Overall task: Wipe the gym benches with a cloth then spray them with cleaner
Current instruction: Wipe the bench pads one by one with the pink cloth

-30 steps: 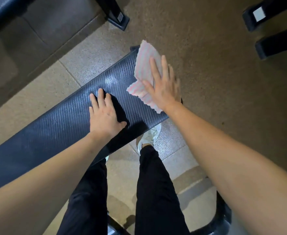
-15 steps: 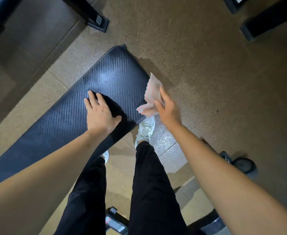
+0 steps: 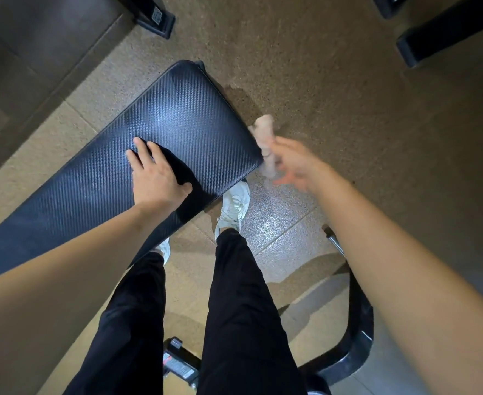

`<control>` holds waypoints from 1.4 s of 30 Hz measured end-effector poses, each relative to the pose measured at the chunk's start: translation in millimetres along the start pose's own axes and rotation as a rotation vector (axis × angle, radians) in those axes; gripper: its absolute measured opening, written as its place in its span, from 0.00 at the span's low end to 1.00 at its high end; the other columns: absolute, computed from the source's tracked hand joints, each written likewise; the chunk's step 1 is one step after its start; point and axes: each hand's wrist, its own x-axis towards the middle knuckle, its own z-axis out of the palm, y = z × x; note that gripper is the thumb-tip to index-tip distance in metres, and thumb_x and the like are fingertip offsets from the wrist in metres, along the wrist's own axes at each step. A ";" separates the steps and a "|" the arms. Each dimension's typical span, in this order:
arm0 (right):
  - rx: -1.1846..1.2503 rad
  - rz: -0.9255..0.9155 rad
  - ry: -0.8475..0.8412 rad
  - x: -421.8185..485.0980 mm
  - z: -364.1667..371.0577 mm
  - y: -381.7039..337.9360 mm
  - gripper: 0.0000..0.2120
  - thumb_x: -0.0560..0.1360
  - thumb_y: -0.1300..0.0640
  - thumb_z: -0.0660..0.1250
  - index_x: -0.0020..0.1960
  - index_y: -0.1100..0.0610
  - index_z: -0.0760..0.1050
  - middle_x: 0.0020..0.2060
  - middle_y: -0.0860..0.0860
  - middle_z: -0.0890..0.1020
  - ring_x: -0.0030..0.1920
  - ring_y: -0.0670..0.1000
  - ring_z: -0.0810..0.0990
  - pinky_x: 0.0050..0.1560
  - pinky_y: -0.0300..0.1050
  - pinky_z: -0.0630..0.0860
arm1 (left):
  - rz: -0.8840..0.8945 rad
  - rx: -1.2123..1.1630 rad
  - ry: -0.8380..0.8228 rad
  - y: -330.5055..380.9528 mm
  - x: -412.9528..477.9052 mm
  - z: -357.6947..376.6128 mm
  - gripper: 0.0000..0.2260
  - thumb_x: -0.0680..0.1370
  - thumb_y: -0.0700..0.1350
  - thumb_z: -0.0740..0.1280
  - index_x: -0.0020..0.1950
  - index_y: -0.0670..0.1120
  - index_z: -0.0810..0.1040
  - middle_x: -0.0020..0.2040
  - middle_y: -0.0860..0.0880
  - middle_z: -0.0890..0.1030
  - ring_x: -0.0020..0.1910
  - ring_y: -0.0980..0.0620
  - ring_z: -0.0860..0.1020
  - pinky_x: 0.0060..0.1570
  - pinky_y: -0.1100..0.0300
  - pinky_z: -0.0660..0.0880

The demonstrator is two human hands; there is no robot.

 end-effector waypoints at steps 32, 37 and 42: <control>-0.375 0.203 -0.050 48.2 82.1 -198.1 0.11 0.82 0.52 0.64 0.57 0.59 0.77 0.58 0.56 0.79 0.61 0.58 0.81 0.64 0.64 0.77 | 0.070 -0.136 0.135 -17.3 0.4 23.0 0.55 0.67 0.61 0.78 0.80 0.37 0.52 0.82 0.35 0.49 0.79 0.29 0.49 0.70 0.34 0.68; -0.403 0.160 0.002 51.1 109.9 -228.6 0.12 0.81 0.53 0.67 0.62 0.57 0.76 0.62 0.54 0.77 0.60 0.55 0.80 0.61 0.63 0.80 | 0.090 -0.172 0.128 -23.2 -0.6 21.4 0.52 0.67 0.59 0.78 0.80 0.39 0.54 0.82 0.36 0.51 0.80 0.31 0.50 0.69 0.36 0.70; -0.672 0.130 0.060 48.0 147.2 -245.7 0.13 0.80 0.51 0.66 0.63 0.54 0.76 0.65 0.57 0.76 0.60 0.61 0.79 0.56 0.59 0.82 | 0.109 -0.227 0.126 -36.7 -4.5 17.8 0.48 0.71 0.57 0.75 0.82 0.44 0.53 0.84 0.43 0.49 0.82 0.38 0.47 0.64 0.44 0.75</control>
